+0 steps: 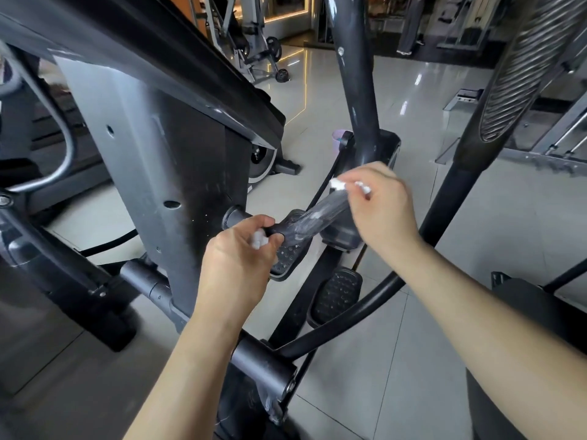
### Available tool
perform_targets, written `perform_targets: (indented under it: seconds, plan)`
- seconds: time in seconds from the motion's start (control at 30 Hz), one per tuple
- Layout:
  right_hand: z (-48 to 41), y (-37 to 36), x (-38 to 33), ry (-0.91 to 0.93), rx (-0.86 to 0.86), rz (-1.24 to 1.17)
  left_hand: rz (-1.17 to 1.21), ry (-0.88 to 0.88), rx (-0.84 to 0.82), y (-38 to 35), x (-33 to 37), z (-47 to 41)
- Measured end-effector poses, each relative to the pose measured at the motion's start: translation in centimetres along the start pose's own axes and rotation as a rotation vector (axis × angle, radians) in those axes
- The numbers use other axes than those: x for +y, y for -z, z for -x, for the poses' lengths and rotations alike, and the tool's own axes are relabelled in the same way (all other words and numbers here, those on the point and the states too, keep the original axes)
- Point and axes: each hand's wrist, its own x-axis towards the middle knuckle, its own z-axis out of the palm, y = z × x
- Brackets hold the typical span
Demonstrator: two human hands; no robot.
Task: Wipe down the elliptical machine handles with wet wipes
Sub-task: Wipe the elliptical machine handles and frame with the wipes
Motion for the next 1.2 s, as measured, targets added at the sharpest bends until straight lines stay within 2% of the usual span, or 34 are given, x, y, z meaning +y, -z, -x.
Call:
perform_targets:
  seconds: [0.1, 0.27, 0.5, 0.67, 0.9, 1.07, 1.13, 1.2]
  plan:
    - [0.6, -0.8, 0.0, -0.007, 0.097, -0.004, -0.085, -0.043, 0.012, -0.1, 0.4, 0.1]
    - [4.0, -2.5, -2.5, 0.197, -0.136, -0.1, -0.161, -0.064, 0.014, -0.5, 1.4, 0.0]
    - [1.3, -0.9, 1.3, 0.012, 0.157, -0.067, -0.196, -0.047, 0.011, -0.6, 2.0, 0.0]
    - [5.8, -3.0, -0.4, 0.106, 0.091, -0.17, -0.233, -0.046, 0.002, -0.7, 2.7, -0.2]
    - [0.8, -1.4, 3.1, -0.14, 0.33, -0.2, -0.295, -0.127, -0.045, -2.6, 4.9, -0.1]
    - [2.8, -1.9, 3.0, -0.112, 0.187, -0.202, -0.38, -0.125, -0.076, -4.0, 6.4, -0.5]
    - [1.5, -1.1, 3.0, -0.135, 0.211, -0.211, -0.41, -0.158, -0.073, -4.3, 7.0, -0.9]
    - [-0.8, 0.0, 2.8, -0.167, 0.305, -0.24, -0.447, -0.161, -0.103, -4.5, 7.6, -1.2]
